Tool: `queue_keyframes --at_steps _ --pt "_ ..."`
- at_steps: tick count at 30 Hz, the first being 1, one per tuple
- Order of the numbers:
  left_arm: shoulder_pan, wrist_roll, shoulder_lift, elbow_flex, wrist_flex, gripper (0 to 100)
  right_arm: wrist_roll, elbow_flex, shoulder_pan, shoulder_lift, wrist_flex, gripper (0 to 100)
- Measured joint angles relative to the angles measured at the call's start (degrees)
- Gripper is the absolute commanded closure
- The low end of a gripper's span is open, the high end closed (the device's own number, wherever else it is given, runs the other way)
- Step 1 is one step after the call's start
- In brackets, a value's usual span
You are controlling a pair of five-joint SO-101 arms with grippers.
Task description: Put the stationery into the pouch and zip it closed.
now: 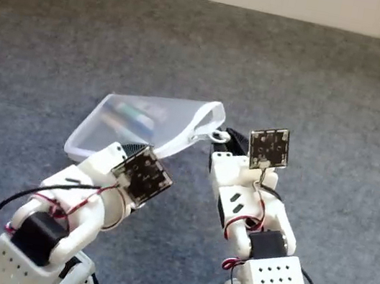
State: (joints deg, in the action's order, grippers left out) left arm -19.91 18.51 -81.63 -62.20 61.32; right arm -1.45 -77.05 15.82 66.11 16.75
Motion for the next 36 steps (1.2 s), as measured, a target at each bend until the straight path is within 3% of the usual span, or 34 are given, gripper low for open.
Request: queue_keyframes --at_steps 13,21,36 --pt "0.09 -0.26 -14.33 0.00 10.73 100 0.00 0.00 -3.60 -0.97 -0.09 99.5" --pt "4.31 -0.26 -20.13 0.09 15.21 100 -0.09 0.00 -3.96 -0.97 -3.08 99.5" --pt "4.40 -0.26 -21.27 0.09 16.18 100 -0.09 0.00 -3.96 -0.97 -3.08 97.7"
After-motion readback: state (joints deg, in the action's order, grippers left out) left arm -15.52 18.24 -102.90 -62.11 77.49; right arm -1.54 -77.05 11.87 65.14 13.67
